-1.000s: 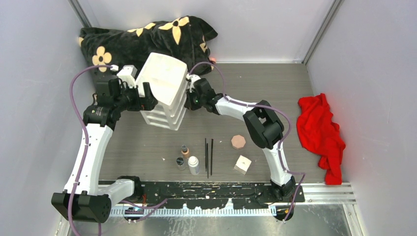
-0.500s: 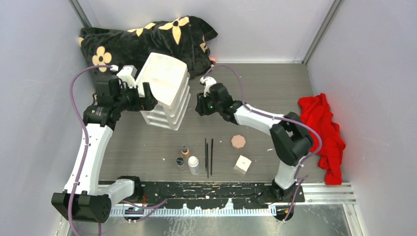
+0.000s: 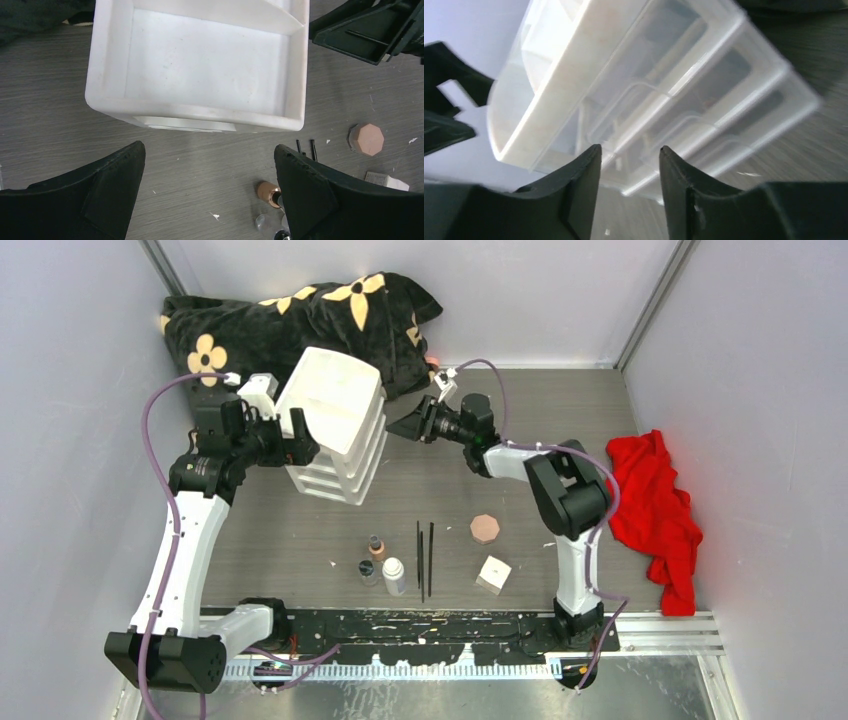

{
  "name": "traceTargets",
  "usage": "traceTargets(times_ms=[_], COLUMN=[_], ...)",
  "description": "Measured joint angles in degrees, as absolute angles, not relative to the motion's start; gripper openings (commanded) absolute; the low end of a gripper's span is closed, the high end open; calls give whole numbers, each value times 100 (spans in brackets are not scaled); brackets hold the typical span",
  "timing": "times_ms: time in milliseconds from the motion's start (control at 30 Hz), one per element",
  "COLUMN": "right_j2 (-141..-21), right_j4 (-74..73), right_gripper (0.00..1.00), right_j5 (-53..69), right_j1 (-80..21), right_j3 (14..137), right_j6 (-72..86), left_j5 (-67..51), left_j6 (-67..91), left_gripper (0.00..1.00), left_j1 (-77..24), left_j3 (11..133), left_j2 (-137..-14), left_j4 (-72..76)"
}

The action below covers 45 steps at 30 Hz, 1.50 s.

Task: Organize the makeup
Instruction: Open the drawer in the storage box.

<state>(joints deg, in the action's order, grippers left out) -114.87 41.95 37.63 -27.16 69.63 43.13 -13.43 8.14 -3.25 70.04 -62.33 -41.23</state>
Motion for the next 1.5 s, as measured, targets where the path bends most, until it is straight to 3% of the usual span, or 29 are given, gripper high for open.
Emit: traceTargets(times_ms=[100,400,1500], right_j2=[-12088,-12514,-13015], right_j4=[5568,7900,7787], right_gripper=[67,70,69], right_j5=[4154,4515,4348], right_j1=[-2751,-2777,-3072], right_j3=[7039,7102,7426], right_j6=[5520,7321,7620], left_j5=[-1328,-1306,-1308], left_j6=[786,716,720], left_gripper=[100,100,100], left_j1=[-325,-325,-325], left_j3=[7004,7004,7004], left_j2=[-6233,-6239,-6254], left_j4=[-4154,-4165,-4167])
